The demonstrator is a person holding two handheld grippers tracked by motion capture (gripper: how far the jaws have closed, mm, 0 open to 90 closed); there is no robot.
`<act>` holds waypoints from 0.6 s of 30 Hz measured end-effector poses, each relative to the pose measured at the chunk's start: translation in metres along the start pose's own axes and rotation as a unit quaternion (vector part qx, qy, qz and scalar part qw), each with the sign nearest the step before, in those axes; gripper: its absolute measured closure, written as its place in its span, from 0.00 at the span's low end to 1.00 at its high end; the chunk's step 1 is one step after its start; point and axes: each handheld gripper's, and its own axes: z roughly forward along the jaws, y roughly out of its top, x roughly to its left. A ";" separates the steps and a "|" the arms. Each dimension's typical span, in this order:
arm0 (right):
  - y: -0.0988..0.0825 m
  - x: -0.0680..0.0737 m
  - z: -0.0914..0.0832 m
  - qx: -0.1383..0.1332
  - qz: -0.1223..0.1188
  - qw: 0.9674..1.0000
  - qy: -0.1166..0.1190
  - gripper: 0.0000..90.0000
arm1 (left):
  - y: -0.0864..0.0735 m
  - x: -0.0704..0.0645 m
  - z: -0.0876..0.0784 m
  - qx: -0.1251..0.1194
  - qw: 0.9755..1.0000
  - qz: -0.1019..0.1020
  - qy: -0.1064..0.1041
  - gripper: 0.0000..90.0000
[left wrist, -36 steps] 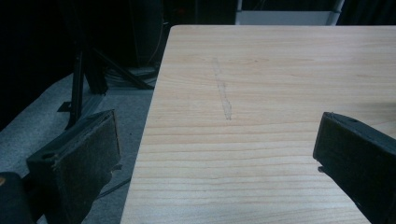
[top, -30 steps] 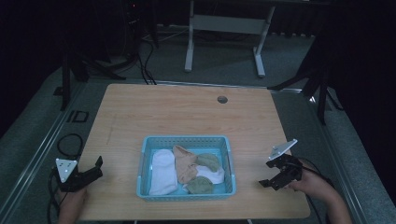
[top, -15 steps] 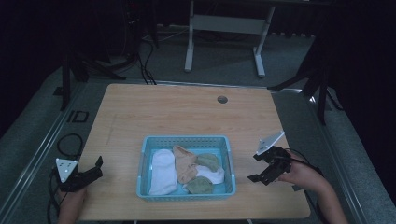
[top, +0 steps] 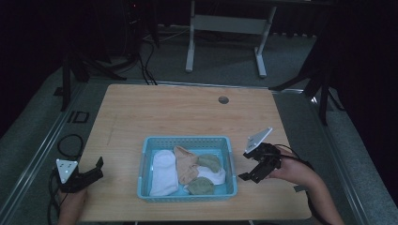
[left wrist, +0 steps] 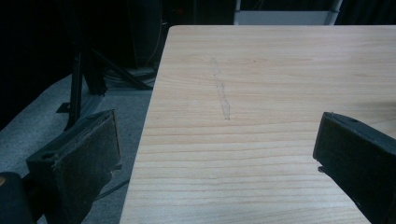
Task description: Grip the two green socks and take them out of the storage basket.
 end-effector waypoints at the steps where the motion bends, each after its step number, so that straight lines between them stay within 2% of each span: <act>1: 0.003 0.001 0.001 0.005 -0.003 1.000 0.002 0.18 | 0.000 0.000 0.000 0.000 1.000 0.000 0.000 0.00; 14: 0.038 0.013 0.016 0.021 -0.044 0.999 0.021 0.19 | 0.000 0.000 0.000 -0.002 1.000 -0.001 -0.002 0.00; 18: 0.046 0.015 0.022 0.026 -0.050 0.998 0.030 0.19 | 0.000 0.000 0.000 -0.002 1.000 -0.001 -0.002 0.00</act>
